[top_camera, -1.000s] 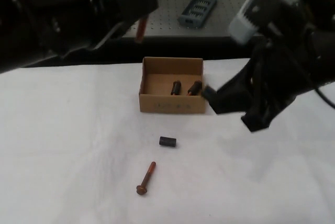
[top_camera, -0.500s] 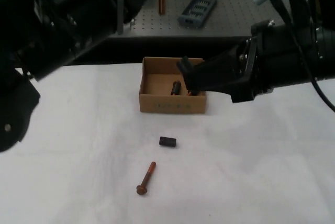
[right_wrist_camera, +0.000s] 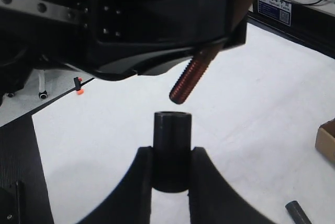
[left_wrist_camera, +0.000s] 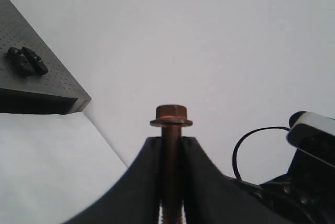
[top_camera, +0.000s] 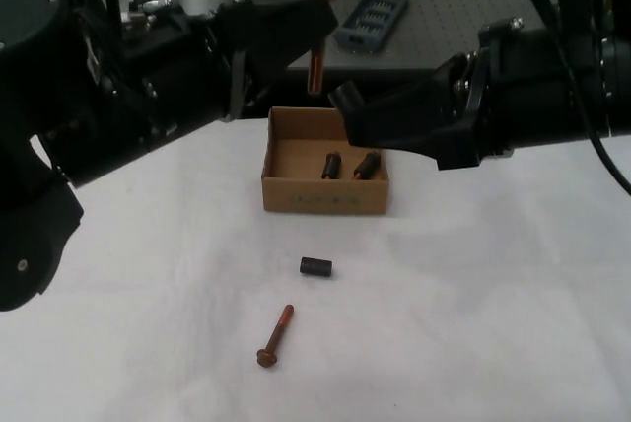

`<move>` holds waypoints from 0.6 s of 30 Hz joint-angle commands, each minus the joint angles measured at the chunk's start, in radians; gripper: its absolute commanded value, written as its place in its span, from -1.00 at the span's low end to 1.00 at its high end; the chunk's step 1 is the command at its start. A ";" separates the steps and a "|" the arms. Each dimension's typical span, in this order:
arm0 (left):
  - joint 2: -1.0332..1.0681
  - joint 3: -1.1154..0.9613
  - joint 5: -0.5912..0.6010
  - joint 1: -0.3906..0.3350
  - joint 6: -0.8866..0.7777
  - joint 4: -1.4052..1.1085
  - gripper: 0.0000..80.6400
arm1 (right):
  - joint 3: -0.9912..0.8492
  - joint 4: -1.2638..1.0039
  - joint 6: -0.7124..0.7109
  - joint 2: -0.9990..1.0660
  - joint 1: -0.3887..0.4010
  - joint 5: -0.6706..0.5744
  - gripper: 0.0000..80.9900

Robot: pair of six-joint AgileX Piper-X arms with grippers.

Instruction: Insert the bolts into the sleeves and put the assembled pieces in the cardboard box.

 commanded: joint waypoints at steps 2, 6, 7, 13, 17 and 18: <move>-0.006 -0.008 0.015 -0.008 -0.016 -0.074 -0.98 | -0.002 -0.024 0.001 -0.012 -0.007 -0.018 -0.95; -0.006 -0.008 0.012 -0.008 -0.020 -0.132 -0.98 | -0.002 -0.031 0.007 -0.012 -0.007 -0.018 -0.95; -0.006 -0.008 0.012 -0.008 -0.020 -0.133 -0.98 | -0.002 -0.035 0.018 -0.012 -0.007 -0.018 -0.95; -0.006 -0.008 0.013 -0.035 -0.023 -0.132 -0.98 | -0.002 -0.074 0.053 -0.006 -0.007 -0.047 -0.95; -0.006 -0.008 0.011 -0.035 -0.027 -0.136 -0.98 | 0.004 -0.075 0.053 -0.006 -0.007 -0.047 -0.95; -0.006 -0.008 0.011 -0.035 -0.027 -0.136 -0.98 | 0.004 -0.075 0.053 -0.006 -0.007 -0.047 -0.95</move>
